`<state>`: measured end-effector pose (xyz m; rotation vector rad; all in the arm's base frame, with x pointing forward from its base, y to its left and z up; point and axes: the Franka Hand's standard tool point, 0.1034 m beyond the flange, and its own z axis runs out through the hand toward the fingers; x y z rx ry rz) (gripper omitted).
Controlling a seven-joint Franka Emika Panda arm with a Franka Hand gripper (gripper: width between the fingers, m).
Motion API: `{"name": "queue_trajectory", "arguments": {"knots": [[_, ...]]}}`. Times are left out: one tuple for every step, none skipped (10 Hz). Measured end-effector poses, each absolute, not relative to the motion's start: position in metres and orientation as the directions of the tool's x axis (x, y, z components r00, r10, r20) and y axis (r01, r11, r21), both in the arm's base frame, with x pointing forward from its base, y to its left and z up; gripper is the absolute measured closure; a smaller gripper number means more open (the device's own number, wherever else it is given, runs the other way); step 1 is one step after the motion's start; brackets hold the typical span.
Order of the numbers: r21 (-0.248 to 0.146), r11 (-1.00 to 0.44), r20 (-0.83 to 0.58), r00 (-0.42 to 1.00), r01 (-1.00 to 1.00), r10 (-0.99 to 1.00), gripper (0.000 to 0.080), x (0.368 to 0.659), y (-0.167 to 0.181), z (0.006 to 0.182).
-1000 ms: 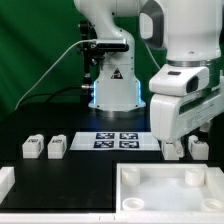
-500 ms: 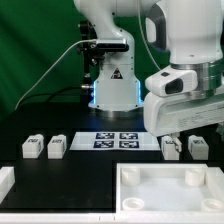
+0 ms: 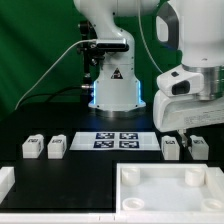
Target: Assemble one leg
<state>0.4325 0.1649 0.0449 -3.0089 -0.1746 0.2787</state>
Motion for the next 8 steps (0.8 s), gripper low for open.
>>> {"name": "queue_trajectory", "arguments": {"knots": [[-0.118, -0.989, -0.301, 0.946, 0.087, 0.119, 0.015, 0.425, 0.165, 0.046], [-0.111, -0.992, -0.413, 0.905, 0.062, 0.103, 0.015, 0.418, 0.168, 0.046], [-0.103, -0.993, -0.52, 0.848, 0.056, 0.102, 0.015, 0.41, 0.17, 0.047], [-0.102, -0.993, -0.613, 0.783, 0.055, 0.107, 0.015, 0.404, 0.172, 0.045], [-0.11, -0.992, -0.677, 0.726, 0.056, 0.116, 0.015, 0.403, 0.174, 0.038], [-0.12, -0.991, -0.694, 0.709, 0.053, 0.122, 0.015, 0.405, 0.175, 0.031], [-0.119, -0.991, -0.787, 0.603, 0.059, 0.13, 0.015, 0.394, 0.173, 0.037], [-0.128, -0.99, -0.833, 0.535, 0.058, 0.139, 0.015, 0.395, 0.174, 0.034]]}}
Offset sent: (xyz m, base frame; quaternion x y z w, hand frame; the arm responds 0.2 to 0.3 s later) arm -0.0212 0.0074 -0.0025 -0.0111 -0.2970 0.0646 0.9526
